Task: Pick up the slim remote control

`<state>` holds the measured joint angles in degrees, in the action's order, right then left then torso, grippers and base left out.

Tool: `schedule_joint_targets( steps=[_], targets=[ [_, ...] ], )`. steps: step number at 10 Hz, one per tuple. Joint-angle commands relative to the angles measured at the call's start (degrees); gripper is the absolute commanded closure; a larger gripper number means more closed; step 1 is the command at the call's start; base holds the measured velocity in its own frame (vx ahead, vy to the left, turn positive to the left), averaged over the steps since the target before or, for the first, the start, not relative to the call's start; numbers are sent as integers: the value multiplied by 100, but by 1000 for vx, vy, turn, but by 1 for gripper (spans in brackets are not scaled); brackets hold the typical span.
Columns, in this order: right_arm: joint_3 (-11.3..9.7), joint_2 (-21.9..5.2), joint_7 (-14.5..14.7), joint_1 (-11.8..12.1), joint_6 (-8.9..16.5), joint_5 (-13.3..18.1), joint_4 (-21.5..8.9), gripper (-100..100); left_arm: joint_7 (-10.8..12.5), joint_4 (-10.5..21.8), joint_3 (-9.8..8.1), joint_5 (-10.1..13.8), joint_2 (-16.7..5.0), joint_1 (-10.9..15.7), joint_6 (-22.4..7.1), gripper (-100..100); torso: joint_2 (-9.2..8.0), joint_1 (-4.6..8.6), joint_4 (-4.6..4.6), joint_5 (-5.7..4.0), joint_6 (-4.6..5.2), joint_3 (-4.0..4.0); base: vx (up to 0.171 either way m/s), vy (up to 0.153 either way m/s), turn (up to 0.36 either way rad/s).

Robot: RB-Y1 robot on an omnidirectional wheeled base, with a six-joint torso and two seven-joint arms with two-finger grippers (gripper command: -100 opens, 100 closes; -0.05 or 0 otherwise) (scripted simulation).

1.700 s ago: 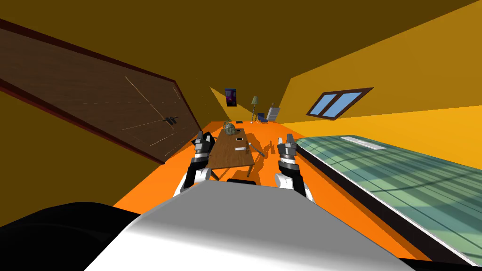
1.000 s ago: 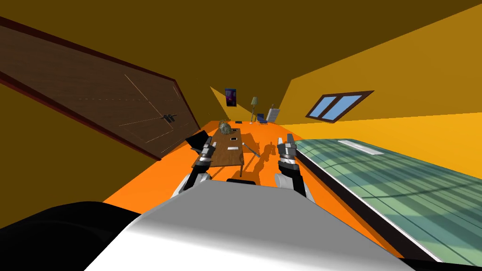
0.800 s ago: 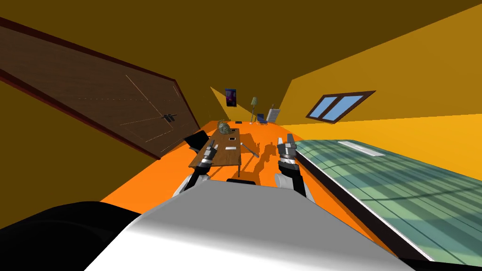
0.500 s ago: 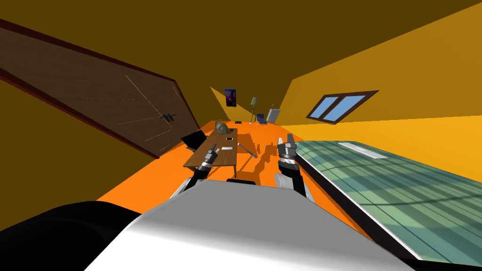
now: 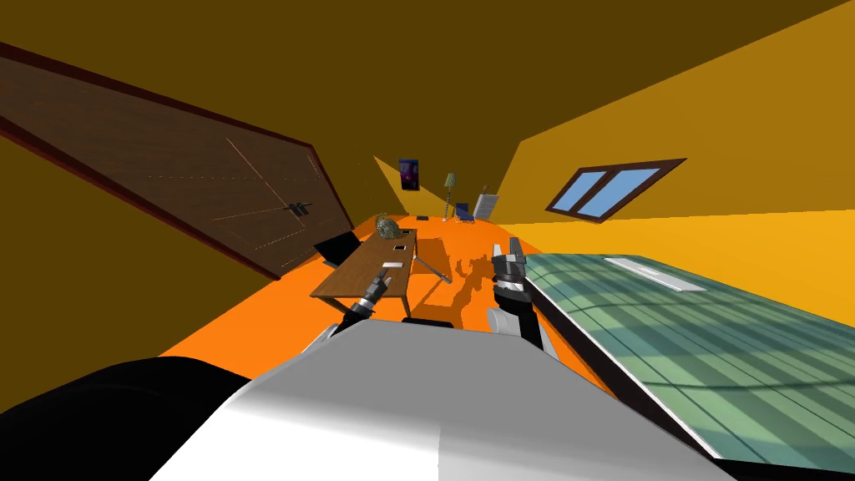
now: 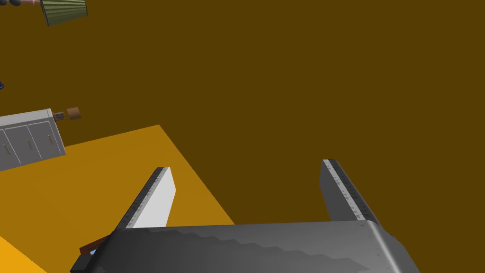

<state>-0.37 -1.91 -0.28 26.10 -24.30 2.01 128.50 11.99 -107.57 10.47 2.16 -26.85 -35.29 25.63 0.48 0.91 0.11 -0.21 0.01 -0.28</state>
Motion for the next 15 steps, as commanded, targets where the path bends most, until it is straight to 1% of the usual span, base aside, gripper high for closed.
schedule_joint_targets(
  steps=[1, 2, 3, 4, 5, 6, 7, 8, 9, 10, 11, 12, 13, 14, 15],
  targets=[
    [0, 0, 0, 0, 0, 0, 0, 0, 253, 269, 259, -9, -286, -102, -52, -100, 0, 0, 0, 0, 0, 0, 151, -283, 100],
    [0, 0, 0, 1, 0, 0, 0, 0, 253, 269, 259, -9, -384, -102, -52, -100, 11, 10, 2, -4, -2, -6, 88, -190, 178],
    [1, -1, 0, 0, 0, 0, 0, 0, 424, 426, 438, -16, -614, -176, -44, -100, -2, -17, 0, 1, -1, 0, 83, -198, 155],
    [1, -1, 0, 0, 0, 0, 0, 0, 424, 491, 438, -16, -635, -176, -44, -100, -4, -18, -1, 4, 0, 2, 111, -219, -121],
    [0, -1, 0, -1, 0, 0, 0, 0, 599, 717, 621, -25, -821, -248, -37, -100, 4, -17, 0, 1, 5, -2, 228, -202, -54],
    [1, -1, 0, 1, 0, 0, 0, 0, 599, 717, 621, -25, -884, -248, -37, -100, 39, -21, 7, 3, 2, -21, 204, -137, 38],
    [1, -1, 0, 1, 0, 0, 1, 0, 778, 945, 808, -34, -1110, -315, -31, -100, 38, -43, 9, 5, 1, -23, 153, -159, 46],
    [1, -1, 0, 1, 0, 0, 0, 0, 778, 945, 808, -34, -1132, -315, -31, -100, 26, -37, 6, 6, 0, -16, 137, -122, 55],
    [1, -2, 0, 0, 0, 0, 0, 0, 959, 1134, 997, -43, -1374, -378, -27, -100, 19, -51, 4, 8, 1, -11, 210, -108, 61],
    [2, -2, 0, 1, 0, 0, 0, 0, 1142, 1360, 1186, -53, -1545, -435, -24, -100, 38, -58, 7, 10, 1, -21, 290, -151, 81],
    [2, -2, 0, 2, 0, 0, 0, 0, 1142, 1406, 1186, -53, -1616, -435, -24, -100, 62, -45, 13, 8, 0, -35, 213, -148, 36],
    [1, -2, 0, 1, 0, 0, 1, 0, 1142, 1406, 1186, -53, -1616, -435, -24, -100, 49, -46, 12, 7, 3, -30, 93, -84, -4],
    [2, -2, 0, 0, 0, 0, 0, 0, 1326, 1571, 1376, -64, -1850, -485, -24, -100, 15, -65, 4, 11, 3, -11, 154, -82, 45],
    [2, -2, 0, 1, 0, 0, 0, 0, 1326, 1636, 1376, -64, -1850, -485, -24, -100, 22, -70, 4, 13, 1, -13, 158, -81, 39],
    [2, -2, 0, 0, 0, 0, 0, 0, 1509, 1867, 1564, -75, -2069, -527, -27, -100, 22, -72, 5, 13, 2, -14, 200, -97, 54]
  ],
)
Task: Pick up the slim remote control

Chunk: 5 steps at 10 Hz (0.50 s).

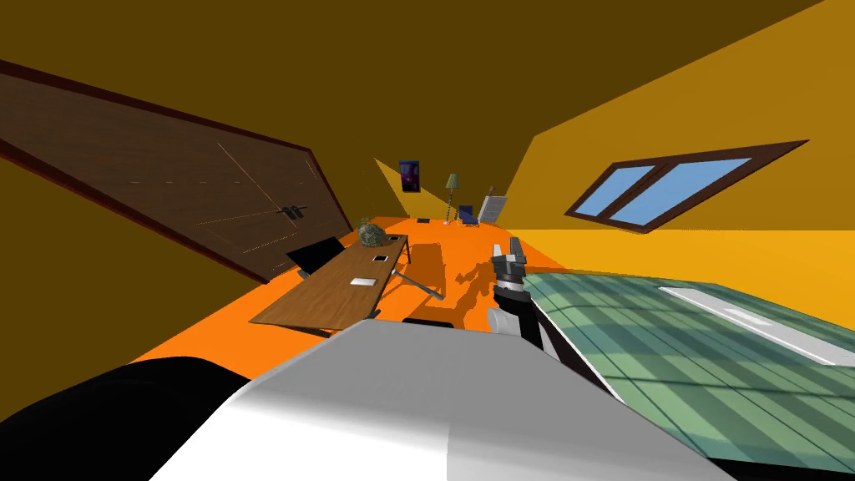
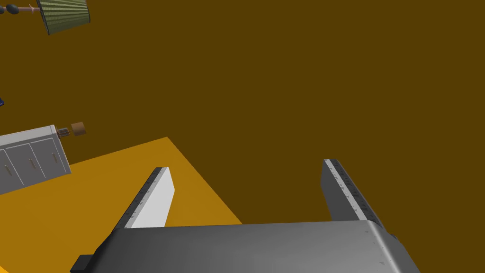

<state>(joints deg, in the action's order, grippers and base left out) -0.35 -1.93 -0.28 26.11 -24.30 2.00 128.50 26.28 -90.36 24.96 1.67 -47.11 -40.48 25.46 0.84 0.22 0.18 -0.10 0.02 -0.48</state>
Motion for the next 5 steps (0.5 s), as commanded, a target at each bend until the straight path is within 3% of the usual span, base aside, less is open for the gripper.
schedule_joint_targets(
  steps=[1, 2, 4, 5],
  targets=[
    [0, 0, 0, 0, 0, 0, 0, 0, 262, 286, 286, -37, -269, -44, -16, -100, 0, 0, 0, 0, 0, 0, 267, -118, 76],
    [0, 0, 0, 1, 0, 0, 0, 0, 262, 375, 300, -37, -269, -44, -16, -100, 20, 8, 4, -1, 0, -12, 249, -124, 29],
    [0, 0, 0, 1, 0, 0, 0, 0, 619, 770, 661, -61, -645, -90, -37, -100, 36, 9, 8, -2, 1, -21, 308, -103, 60],
    [0, 0, 0, 1, 0, 0, 1, 0, 619, 826, 661, -61, -675, -90, -37, -100, 47, -3, 11, 0, 1, -28, 278, -61, 25]
  ],
)
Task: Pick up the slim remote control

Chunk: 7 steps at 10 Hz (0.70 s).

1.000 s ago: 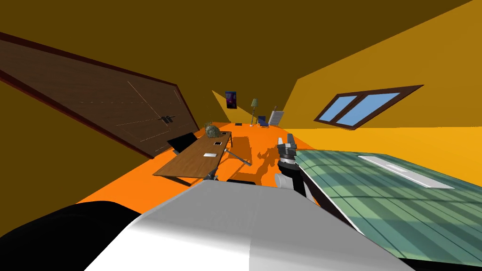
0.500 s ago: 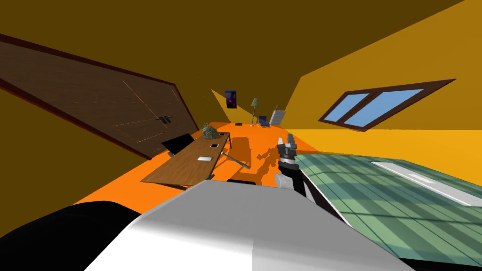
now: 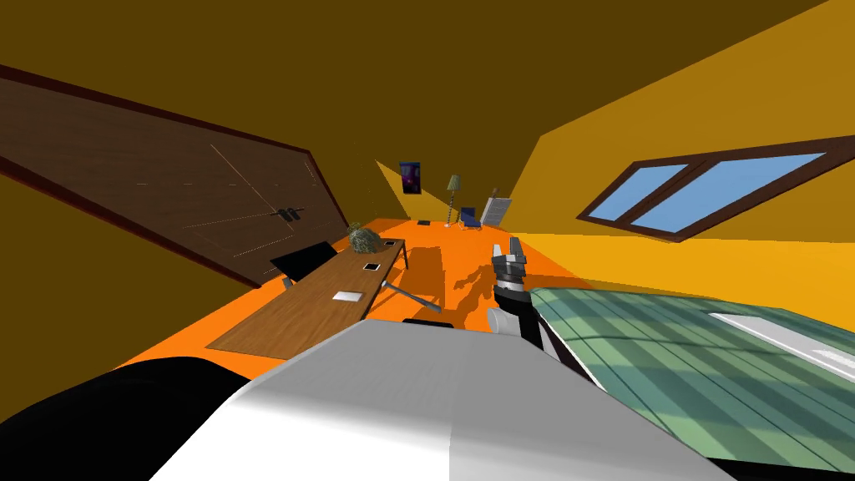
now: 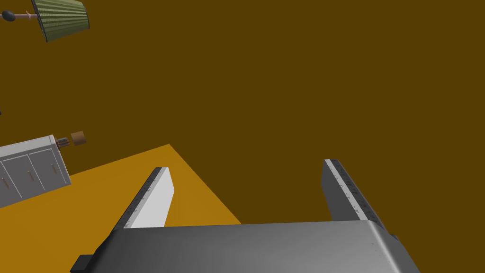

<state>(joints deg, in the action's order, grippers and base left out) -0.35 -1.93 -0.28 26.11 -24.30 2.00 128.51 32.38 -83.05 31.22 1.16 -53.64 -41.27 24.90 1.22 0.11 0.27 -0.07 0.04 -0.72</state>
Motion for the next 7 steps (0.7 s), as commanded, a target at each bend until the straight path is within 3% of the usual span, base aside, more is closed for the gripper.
schedule_joint_targets(
  steps=[1, 2, 4, 7],
  targets=[
    [0, 0, 0, 0, 0, 0, 0, 0, 182, 286, 210, -22, -207, -23, 3, -100, 0, 0, 0, 0, 0, 0, 322, -20, 60],
    [0, 0, 0, 1, 0, 0, 0, 0, 182, 316, 210, -22, -207, -23, 3, -100, 11, -17, 1, 4, 1, -5, 235, -15, -1],
    [0, 0, 0, 0, 0, 0, 0, 0, 513, 668, 541, -48, -532, -23, -41, -100, -21, -14, -5, 3, 0, 12, 259, -47, 50],
    [1, -1, 0, 0, 0, 0, 0, 0, 669, 957, 697, -61, -670, -12, -70, -100, -11, -26, -4, 6, 0, 8, 231, -7, 22]
  ],
)
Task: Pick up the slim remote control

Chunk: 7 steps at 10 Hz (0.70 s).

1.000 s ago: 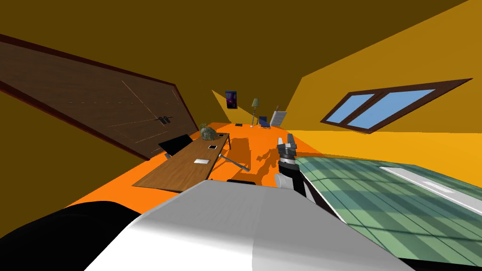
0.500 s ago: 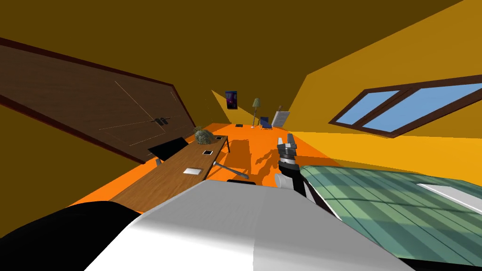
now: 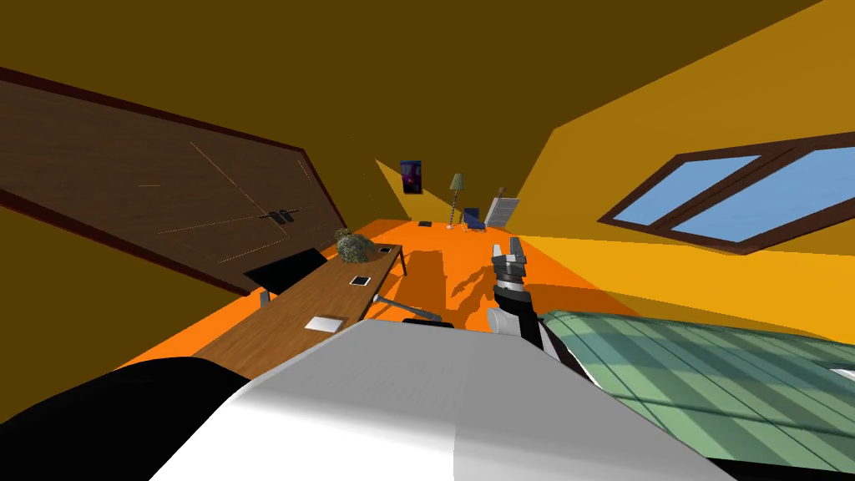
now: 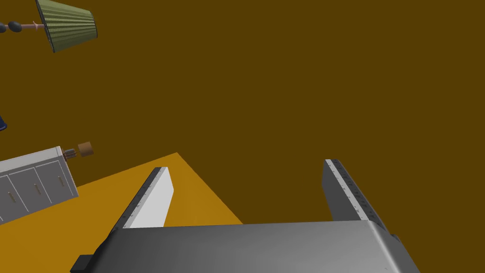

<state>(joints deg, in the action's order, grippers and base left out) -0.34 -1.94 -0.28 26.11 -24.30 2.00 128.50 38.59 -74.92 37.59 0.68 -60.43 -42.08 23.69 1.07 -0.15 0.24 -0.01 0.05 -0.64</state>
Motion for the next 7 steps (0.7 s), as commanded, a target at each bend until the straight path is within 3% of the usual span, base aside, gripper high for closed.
schedule_joint_targets(
  steps=[1, 2, 4, 5, 7],
  targets=[
    [0, 0, 0, 0, 0, 0, 0, 0, 197, 286, 209, -27, -112, 87, 19, -100, 0, 0, 0, 0, 0, 0, 248, -4, 31],
    [0, 0, 0, 0, 0, 0, 0, 0, 197, 347, 209, -27, -112, 87, 19, -100, 2, -2, 0, 0, -1, 0, 205, 37, 26],
    [1, -1, 0, 0, 0, 0, 0, 0, 468, 735, 484, -55, -298, 142, -61, -100, -5, -30, -2, 6, -1, 4, 247, 75, 29],
    [1, -1, 0, 0, 0, 0, 0, 0, 468, 735, 484, -55, -298, 142, -61, -100, 2, -36, 0, 7, 0, -1, 202, 59, 24],
    [1, -1, 0, 0, 0, 0, 0, 0, 701, 1091, 731, -83, -409, 212, -158, -100, -10, -19, -3, 5, -1, 7, 274, 34, 37]
  ],
)
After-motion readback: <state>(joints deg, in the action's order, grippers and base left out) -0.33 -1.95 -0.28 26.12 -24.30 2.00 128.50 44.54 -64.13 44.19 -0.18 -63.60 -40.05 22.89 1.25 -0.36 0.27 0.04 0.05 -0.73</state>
